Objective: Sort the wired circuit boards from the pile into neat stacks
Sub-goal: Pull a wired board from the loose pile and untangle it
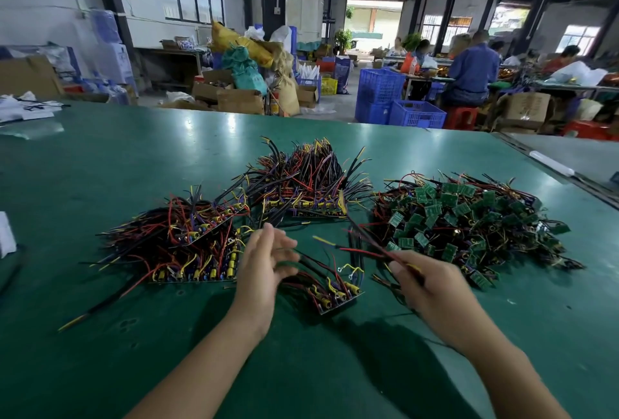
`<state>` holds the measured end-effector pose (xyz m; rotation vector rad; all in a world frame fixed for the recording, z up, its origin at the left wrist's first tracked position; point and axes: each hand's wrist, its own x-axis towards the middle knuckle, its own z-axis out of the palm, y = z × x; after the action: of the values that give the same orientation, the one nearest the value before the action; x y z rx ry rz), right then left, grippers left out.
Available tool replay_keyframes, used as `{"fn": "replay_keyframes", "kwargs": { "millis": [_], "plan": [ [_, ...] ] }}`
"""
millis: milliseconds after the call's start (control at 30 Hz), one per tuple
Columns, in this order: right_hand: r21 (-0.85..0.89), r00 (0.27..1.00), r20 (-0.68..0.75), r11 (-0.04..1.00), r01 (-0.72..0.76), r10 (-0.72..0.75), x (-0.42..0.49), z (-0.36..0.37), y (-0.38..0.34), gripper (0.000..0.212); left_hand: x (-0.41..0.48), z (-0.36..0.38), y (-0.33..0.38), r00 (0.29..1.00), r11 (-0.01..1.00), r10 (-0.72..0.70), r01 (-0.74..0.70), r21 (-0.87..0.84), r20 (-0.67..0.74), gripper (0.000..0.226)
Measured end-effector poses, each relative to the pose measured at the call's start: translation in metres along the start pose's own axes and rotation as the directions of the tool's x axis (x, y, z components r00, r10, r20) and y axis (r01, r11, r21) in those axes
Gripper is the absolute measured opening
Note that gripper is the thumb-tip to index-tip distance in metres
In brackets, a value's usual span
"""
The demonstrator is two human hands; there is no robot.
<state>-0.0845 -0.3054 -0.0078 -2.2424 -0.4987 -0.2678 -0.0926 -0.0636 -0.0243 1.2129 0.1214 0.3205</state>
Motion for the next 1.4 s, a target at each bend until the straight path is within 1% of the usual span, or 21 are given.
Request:
{"fn": "replay_keyframes", "kwargs": {
  "millis": [67, 167, 233, 333, 400, 467, 533, 567, 633, 733, 800, 867, 900, 933, 967, 1033, 1067, 1167, 1233, 1333, 1400],
  "plan": [
    [-0.212, 0.998, -0.050, 0.977, -0.033, 0.023, 0.003, -0.014, 0.013, 0.023, 0.000, -0.003, -0.003, 0.989, 0.952, 0.141, -0.122, 0.280, -0.050, 0.022],
    [-0.452, 0.992, 0.023, 0.887, -0.100, 0.123, 0.005, -0.025, 0.029, 0.034, 0.000, -0.010, -0.007, 0.959, 0.773, 0.274, -0.266, 0.575, 0.075, 0.022],
    [-0.542, 0.965, 0.108, 0.828, -0.143, 0.238, 0.004, -0.027, 0.035, 0.045, -0.003, -0.014, -0.011, 0.950, 0.560, 0.212, -0.310, 0.768, 0.229, 0.023],
    [-0.587, 0.893, 0.230, 0.787, -0.189, 0.386, 0.002, -0.025, 0.035, 0.078, -0.009, -0.017, -0.017, 0.958, 0.250, 0.012, -0.280, 0.927, 0.286, 0.036],
    [-0.552, 0.865, 0.242, 0.795, -0.251, 0.441, 0.000, -0.023, 0.033, 0.086, -0.012, -0.015, -0.017, 0.956, 0.136, -0.013, -0.288, 0.948, 0.293, 0.052],
    [-0.580, 0.887, 0.163, 0.769, -0.267, 0.431, 0.000, -0.021, 0.034, 0.070, -0.015, -0.013, -0.018, 0.954, 0.103, -0.007, -0.298, 0.949, 0.301, 0.063],
    [-0.670, 0.930, 0.093, 0.713, -0.205, 0.355, 0.001, -0.018, 0.034, 0.049, -0.018, -0.010, -0.020, 0.950, 0.124, -0.026, -0.306, 0.944, 0.311, 0.059],
    [-0.692, 0.937, 0.096, 0.699, -0.180, 0.337, 0.002, -0.016, 0.033, 0.047, -0.019, -0.009, -0.023, 0.950, 0.148, -0.048, -0.300, 0.942, 0.310, 0.055],
    [-0.719, 0.925, 0.162, 0.684, -0.128, 0.343, 0.003, -0.010, 0.033, 0.048, -0.020, -0.008, -0.028, 0.954, 0.221, -0.079, -0.267, 0.938, 0.290, 0.053],
    [-0.755, 0.873, 0.233, 0.646, -0.115, 0.428, 0.004, -0.002, 0.032, 0.058, -0.016, -0.005, -0.035, 0.961, 0.322, -0.076, -0.230, 0.919, 0.267, 0.059],
    [-0.770, 0.872, 0.220, 0.627, -0.120, 0.436, 0.003, -0.001, 0.031, 0.063, -0.015, -0.003, -0.037, 0.954, 0.380, -0.078, -0.241, 0.893, 0.290, 0.056],
    [-0.764, 0.909, 0.163, 0.632, -0.130, 0.384, 0.003, 0.000, 0.027, 0.061, -0.012, -0.002, -0.037, 0.945, 0.469, -0.062, -0.256, 0.845, 0.321, 0.046],
    [-0.747, 0.949, 0.095, 0.652, -0.131, 0.300, 0.003, 0.001, 0.023, 0.056, -0.011, -0.002, -0.037, 0.942, 0.509, -0.036, -0.269, 0.818, 0.332, 0.040],
    [-0.713, 0.986, -0.002, 0.692, -0.117, 0.166, 0.002, 0.001, 0.019, 0.049, -0.010, -0.002, -0.035, 0.942, 0.549, 0.002, -0.281, 0.787, 0.335, 0.035],
    [-0.658, 0.993, -0.115, 0.750, -0.068, -0.010, 0.003, 0.002, 0.015, 0.039, -0.009, -0.002, -0.033, 0.944, 0.590, 0.049, -0.292, 0.753, 0.328, 0.032],
    [-0.542, 0.913, -0.285, 0.835, 0.097, -0.291, 0.002, 0.009, 0.008, 0.020, -0.007, -0.001, -0.030, 0.946, 0.652, 0.143, -0.311, 0.692, 0.290, 0.030],
    [-0.473, 0.905, -0.275, 0.865, 0.166, -0.324, 0.000, 0.015, 0.002, 0.015, -0.008, 0.000, -0.028, 0.946, 0.674, 0.184, -0.320, 0.666, 0.268, 0.030],
    [-0.312, 0.971, -0.042, 0.926, 0.211, -0.235, -0.005, 0.034, -0.006, 0.012, -0.010, 0.001, -0.020, 0.927, 0.717, 0.314, -0.373, 0.589, 0.205, 0.030],
    [-0.288, 0.978, 0.041, 0.935, 0.206, -0.203, -0.007, 0.045, -0.003, 0.017, -0.011, 0.001, -0.015, 0.912, 0.742, 0.373, -0.404, 0.534, 0.172, 0.032],
    [-0.268, 0.975, 0.005, 0.939, 0.213, -0.220, -0.005, 0.054, -0.004, 0.020, -0.014, 0.002, -0.010, 0.897, 0.774, 0.422, -0.430, 0.464, 0.129, 0.037],
    [-0.129, 0.989, -0.061, 0.984, 0.124, -0.133, -0.005, 0.057, -0.008, 0.025, -0.019, 0.006, -0.007, 0.876, 0.778, 0.466, -0.473, 0.414, 0.126, 0.039]
  ]
}}
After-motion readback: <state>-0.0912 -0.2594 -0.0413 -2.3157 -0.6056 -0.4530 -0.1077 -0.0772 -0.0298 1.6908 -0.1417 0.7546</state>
